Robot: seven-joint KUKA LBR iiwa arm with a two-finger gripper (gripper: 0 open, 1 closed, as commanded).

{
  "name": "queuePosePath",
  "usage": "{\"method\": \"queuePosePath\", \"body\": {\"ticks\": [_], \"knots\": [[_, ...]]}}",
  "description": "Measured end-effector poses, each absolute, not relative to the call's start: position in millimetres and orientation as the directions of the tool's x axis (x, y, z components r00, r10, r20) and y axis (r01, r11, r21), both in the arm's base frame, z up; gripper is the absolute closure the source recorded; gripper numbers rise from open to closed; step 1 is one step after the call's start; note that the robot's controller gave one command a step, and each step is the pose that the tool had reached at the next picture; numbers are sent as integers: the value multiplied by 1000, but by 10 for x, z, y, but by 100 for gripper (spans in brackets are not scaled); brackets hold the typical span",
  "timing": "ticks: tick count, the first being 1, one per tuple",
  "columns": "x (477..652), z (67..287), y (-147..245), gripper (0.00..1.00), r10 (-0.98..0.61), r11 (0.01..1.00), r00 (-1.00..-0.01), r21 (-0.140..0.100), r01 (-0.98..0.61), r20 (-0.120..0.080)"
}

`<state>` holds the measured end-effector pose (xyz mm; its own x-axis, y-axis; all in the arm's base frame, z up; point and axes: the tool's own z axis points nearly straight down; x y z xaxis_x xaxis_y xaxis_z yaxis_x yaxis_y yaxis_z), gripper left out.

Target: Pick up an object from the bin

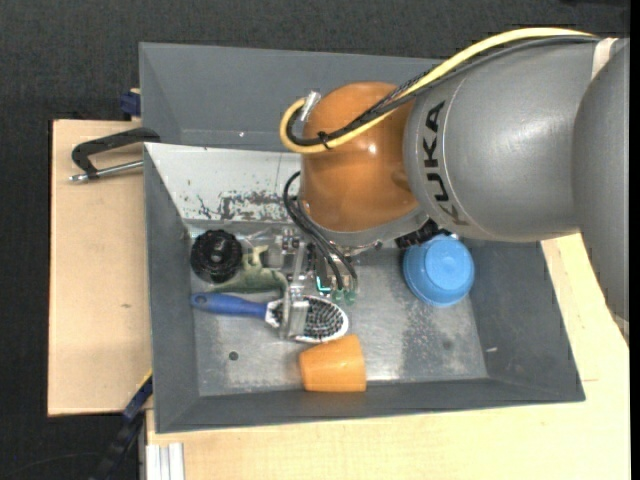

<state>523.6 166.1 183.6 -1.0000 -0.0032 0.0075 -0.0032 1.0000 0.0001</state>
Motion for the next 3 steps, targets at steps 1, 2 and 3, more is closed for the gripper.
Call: {"method": "queuePosePath", "body": {"ticks": [1,2,3], "knots": [[5470,729,1601,0,114,993,-993,8,114,-21],[5432,732,1608,100,113,994,-994,5,113,-6],[5581,2591,1006,100,91,996,-996,3,91,-14]]}}
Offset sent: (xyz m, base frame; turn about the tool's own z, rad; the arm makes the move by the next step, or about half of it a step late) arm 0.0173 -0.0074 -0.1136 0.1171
